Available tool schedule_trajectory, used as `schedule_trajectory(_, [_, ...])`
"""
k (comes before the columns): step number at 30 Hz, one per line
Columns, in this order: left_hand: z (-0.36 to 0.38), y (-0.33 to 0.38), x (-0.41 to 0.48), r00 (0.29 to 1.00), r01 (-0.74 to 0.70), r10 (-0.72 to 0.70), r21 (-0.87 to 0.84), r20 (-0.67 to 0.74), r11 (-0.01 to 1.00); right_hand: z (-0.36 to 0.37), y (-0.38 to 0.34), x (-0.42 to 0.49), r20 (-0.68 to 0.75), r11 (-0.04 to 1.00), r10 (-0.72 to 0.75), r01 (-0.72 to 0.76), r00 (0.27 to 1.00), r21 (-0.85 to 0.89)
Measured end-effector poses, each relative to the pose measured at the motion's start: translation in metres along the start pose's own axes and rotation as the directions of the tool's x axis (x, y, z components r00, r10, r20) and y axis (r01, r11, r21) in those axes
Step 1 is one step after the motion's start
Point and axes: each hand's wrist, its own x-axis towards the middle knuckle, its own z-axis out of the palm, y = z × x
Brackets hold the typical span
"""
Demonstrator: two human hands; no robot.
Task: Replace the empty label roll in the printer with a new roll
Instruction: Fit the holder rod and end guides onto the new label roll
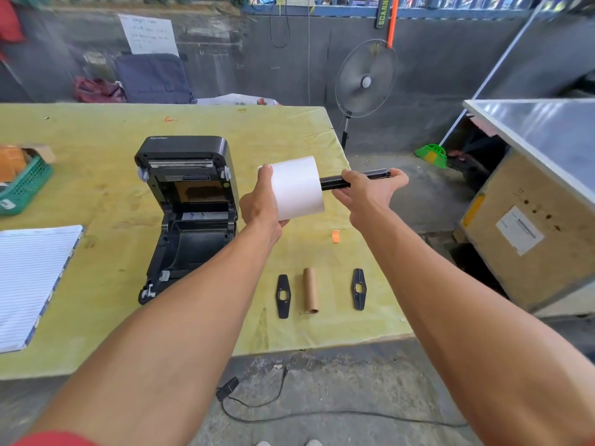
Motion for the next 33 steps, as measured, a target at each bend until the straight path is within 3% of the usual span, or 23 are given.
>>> schedule_trajectory(5, [0.0, 0.005, 0.001, 1.0, -0.016, 0.016, -0.001, 0.013, 1.0, 0.002, -0.002, -0.004, 0.003, 1.0, 0.006, -0.006, 1.0, 0.026])
schedule_trajectory(15, [-0.01, 0.012, 0.007, 0.999, -0.049, 0.049, 0.029, 0.003, 0.998, 0.011, 0.0, -0.009, 0.003, 0.993, -0.069, 0.069, 0.998, -0.095])
schedule_trajectory(18, [-0.012, 0.015, 0.007, 0.998, -0.055, 0.055, 0.025, 0.01, 0.998, 0.018, 0.001, -0.014, 0.001, 0.997, -0.016, 0.016, 1.0, -0.071])
schedule_trajectory(26, [-0.016, 0.024, 0.013, 0.998, -0.046, 0.046, 0.02, 0.036, 0.999, 0.032, 0.015, -0.02, 0.099, 0.994, -0.089, 0.095, 0.991, -0.057])
schedule_trajectory(33, [-0.025, 0.028, 0.022, 0.998, -0.017, 0.016, 0.02, 0.059, 1.0, 0.023, 0.021, -0.015, 0.109, 0.973, -0.104, 0.124, 0.989, -0.196])
